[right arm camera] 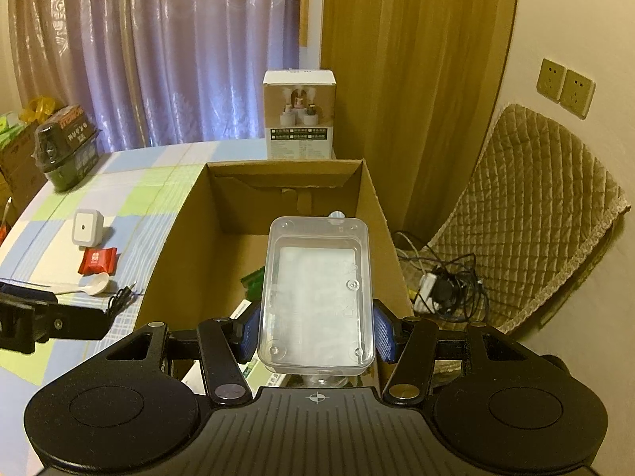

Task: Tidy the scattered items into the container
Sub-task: 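Lower the clear container into the box and open the right gripper, then withdraw both open grippers from the cardboard box back over the table, then grasp the black cable with the right gripper while the left grasps the white spoon, then lift the white spoon with the left gripper while the right lifts the black cable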

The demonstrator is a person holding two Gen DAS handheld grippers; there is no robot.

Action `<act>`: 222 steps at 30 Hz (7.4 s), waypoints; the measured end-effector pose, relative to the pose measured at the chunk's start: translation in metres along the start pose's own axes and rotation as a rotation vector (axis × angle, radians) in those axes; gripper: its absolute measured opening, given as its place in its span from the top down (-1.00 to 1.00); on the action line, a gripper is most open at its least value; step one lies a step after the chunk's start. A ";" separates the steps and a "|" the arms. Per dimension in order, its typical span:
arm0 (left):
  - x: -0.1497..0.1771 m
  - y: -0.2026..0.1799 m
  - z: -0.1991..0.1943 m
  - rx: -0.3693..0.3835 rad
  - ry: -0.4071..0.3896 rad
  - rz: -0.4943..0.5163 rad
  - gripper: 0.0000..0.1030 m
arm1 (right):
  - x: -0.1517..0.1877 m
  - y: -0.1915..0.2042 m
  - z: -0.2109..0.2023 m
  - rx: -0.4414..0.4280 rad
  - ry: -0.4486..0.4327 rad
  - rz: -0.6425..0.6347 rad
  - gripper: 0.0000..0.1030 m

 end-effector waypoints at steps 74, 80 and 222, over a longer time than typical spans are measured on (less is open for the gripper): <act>0.121 0.204 -0.132 -0.229 0.011 -0.122 -0.97 | 0.050 0.206 -0.071 -0.213 -0.025 -0.098 -0.83; 0.127 0.220 -0.133 -0.237 0.015 -0.151 -0.97 | 0.059 0.226 -0.058 -0.233 0.012 -0.112 -0.83; 0.076 0.203 0.074 -0.088 0.033 0.156 0.48 | 0.115 0.234 0.142 -0.229 0.154 -0.156 -0.13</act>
Point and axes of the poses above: each gripper's, at about its wrist camera, not at the fingertips, and z roughly the way its jaws point, y to its left, x to its underside, the point moved 10 cm from there along z, roughly the way its jaws point, and after that the axes turned 5 degrees about -x, right-handed, at the moved point
